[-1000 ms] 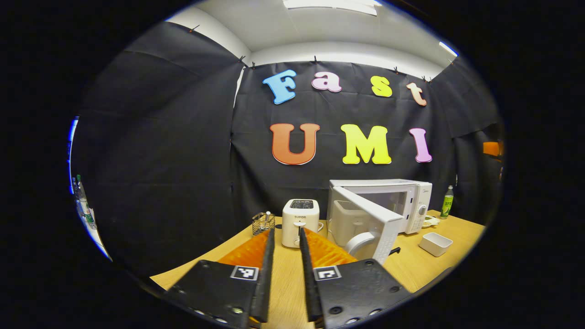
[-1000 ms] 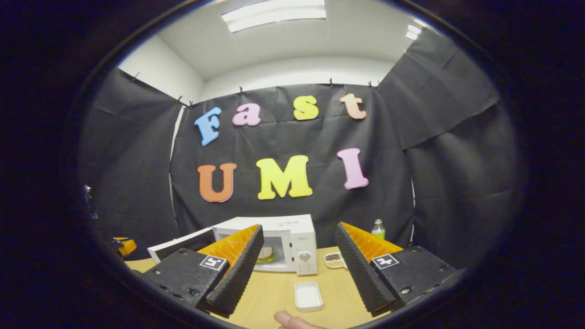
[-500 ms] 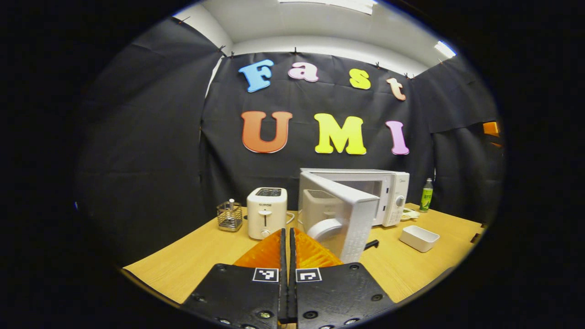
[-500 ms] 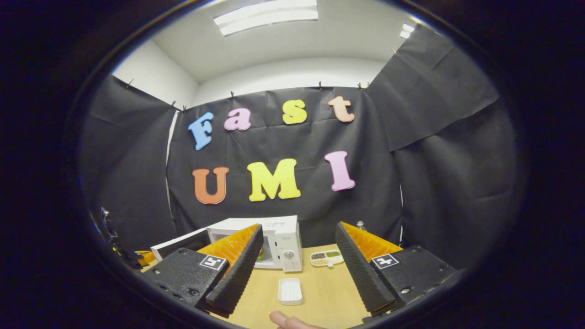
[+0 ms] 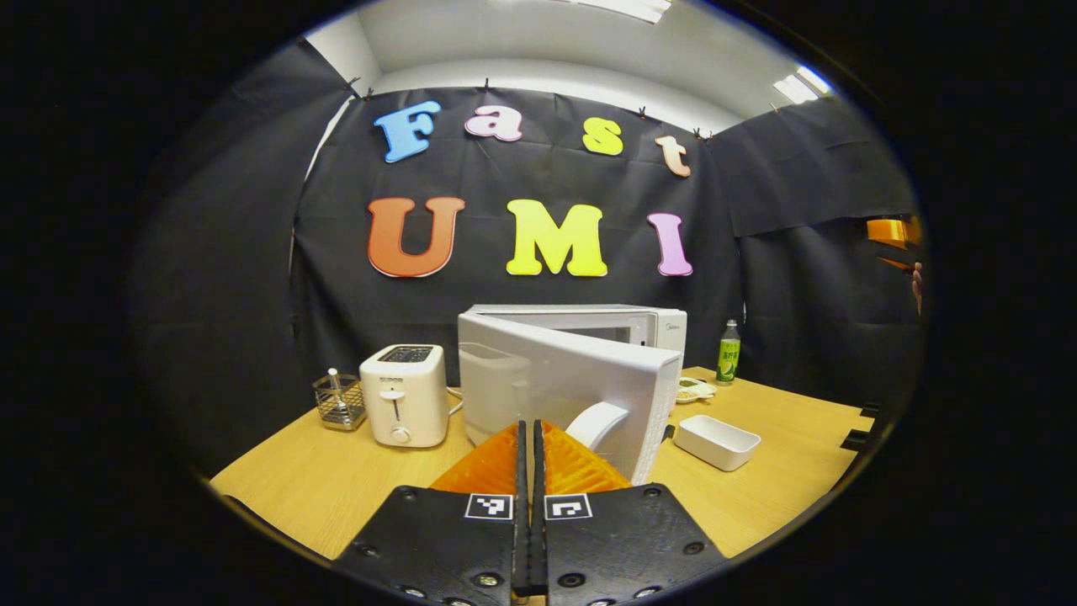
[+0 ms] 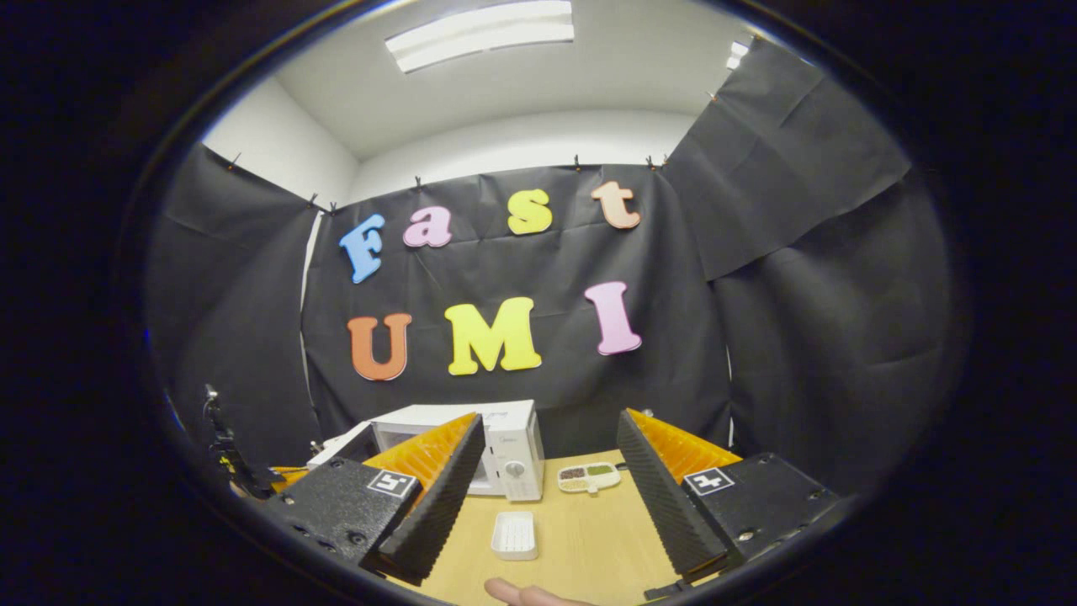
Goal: Open the microwave oven with the left hand, put the food in, and close the microwave oven.
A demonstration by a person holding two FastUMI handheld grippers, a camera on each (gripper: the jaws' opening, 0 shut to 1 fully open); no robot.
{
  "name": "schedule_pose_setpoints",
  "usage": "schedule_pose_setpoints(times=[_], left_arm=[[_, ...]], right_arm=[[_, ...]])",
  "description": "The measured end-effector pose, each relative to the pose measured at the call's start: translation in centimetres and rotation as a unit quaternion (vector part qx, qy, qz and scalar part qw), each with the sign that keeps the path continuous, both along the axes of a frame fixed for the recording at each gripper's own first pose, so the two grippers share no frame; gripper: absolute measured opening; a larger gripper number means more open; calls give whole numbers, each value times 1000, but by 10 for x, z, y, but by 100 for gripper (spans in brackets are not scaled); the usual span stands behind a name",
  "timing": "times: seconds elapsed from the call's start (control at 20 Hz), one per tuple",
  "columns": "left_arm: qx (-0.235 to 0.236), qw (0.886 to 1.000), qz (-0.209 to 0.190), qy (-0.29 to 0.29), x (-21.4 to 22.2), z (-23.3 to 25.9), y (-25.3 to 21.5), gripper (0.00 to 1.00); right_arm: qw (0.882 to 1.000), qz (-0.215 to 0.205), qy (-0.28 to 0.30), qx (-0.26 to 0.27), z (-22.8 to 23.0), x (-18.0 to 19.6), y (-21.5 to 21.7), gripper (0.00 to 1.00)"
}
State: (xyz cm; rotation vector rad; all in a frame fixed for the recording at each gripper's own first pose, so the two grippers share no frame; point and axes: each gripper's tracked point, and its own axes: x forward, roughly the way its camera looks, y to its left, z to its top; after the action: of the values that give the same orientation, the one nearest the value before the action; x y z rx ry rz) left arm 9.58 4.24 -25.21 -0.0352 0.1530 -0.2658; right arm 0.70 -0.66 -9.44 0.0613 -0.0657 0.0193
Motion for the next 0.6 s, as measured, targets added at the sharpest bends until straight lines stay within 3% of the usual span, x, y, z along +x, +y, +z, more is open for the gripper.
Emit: schedule_pose_setpoints(times=[0.3, 0.35, 0.4, 0.45, 0.55, 0.6], left_arm=[[-19, 998, -65, 9, 34, -12, -57, 0], [-27, 997, -75, 16, 39, -16, -66, 0], [-32, 996, -82, 19, 45, -18, -71, 0], [-35, 995, -86, 20, 52, -19, -78, 0], [-40, 995, -92, 19, 62, -23, -89, 0], [-43, 995, -93, 16, 67, -23, -94, 0]], right_arm=[[1000, -16, 3, -1, -6, -3, -33, 100], [1000, -16, -1, -3, -3, -5, -37, 91], [1000, -17, -4, -8, 0, -5, -40, 91], [1000, -21, -8, -14, 1, -7, -44, 100], [999, -25, -18, -24, 5, -7, -50, 100], [999, -26, -20, -24, 5, -6, -51, 91]])
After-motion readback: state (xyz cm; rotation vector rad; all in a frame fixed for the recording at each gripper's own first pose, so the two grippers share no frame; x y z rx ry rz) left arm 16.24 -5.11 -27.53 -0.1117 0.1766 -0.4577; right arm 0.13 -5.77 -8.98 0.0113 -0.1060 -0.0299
